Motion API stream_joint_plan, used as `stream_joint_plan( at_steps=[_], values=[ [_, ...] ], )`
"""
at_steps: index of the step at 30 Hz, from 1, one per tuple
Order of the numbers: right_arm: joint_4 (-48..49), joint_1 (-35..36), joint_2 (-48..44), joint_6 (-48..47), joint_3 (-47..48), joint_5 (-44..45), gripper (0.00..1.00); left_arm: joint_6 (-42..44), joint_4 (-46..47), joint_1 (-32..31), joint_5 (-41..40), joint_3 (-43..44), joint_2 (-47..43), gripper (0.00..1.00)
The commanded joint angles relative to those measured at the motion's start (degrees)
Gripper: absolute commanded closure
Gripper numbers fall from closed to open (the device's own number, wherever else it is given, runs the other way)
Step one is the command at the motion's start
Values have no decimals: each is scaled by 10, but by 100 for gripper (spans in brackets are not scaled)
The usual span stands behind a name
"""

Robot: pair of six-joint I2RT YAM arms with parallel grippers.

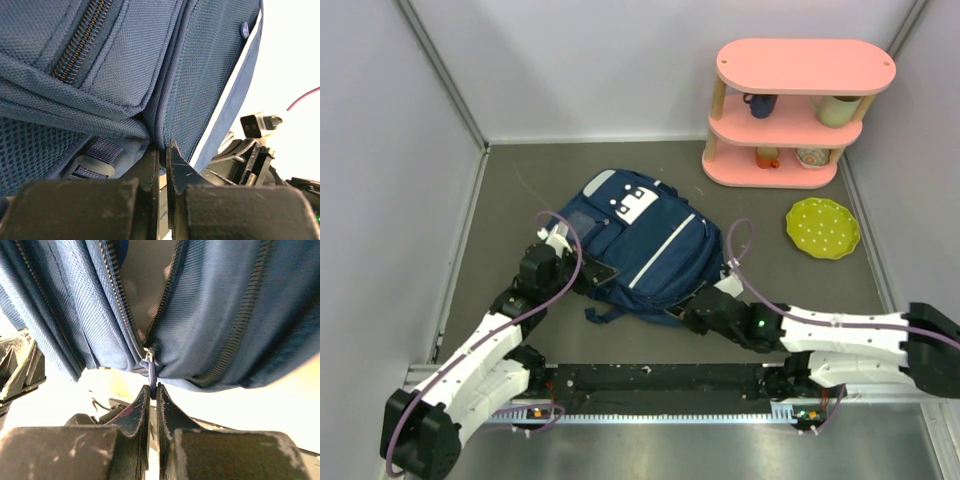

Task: Pack the student bag
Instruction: Zip the student bag at the center of the board.

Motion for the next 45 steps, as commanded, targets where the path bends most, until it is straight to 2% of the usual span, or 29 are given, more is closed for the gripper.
stream_joint_plan(
  at_steps=[1,6,12,18,25,28,34,38,41,42,44,45],
  values=[
    [-95,-3,-96,-70,-33,50,100,60,8,1,-13,44,-27,100],
    [-148,-35,-149,-152,-36,56,100,90,-19,2,-34,54,-37,100],
    [-156,-61,-143,-272,13,76,100,92,-11,2,-17,52,-28,100],
    [-196,-95,-123,-342,46,112,100,111,-26,2,-15,59,-29,100],
    [-177,-149,-149,-409,27,111,100,198,-183,7,-94,119,-33,100],
    [-154,-153,-155,-443,24,104,100,234,-213,18,-120,140,-34,100],
    [-105,-153,-162,-482,8,79,100,328,-295,79,-121,195,17,100],
    [-67,-153,-160,-516,5,48,100,344,-319,185,-103,204,22,100],
    [-25,-152,-150,-517,1,-4,100,332,-288,255,-23,195,20,69],
    [-12,-152,-143,-512,-1,-29,100,320,-285,263,-3,198,23,43],
    [5,-152,-137,-500,-5,-42,100,308,-291,262,56,202,23,26],
    [8,-152,-135,-496,-6,-42,100,276,-284,262,76,188,19,20]
  ],
)
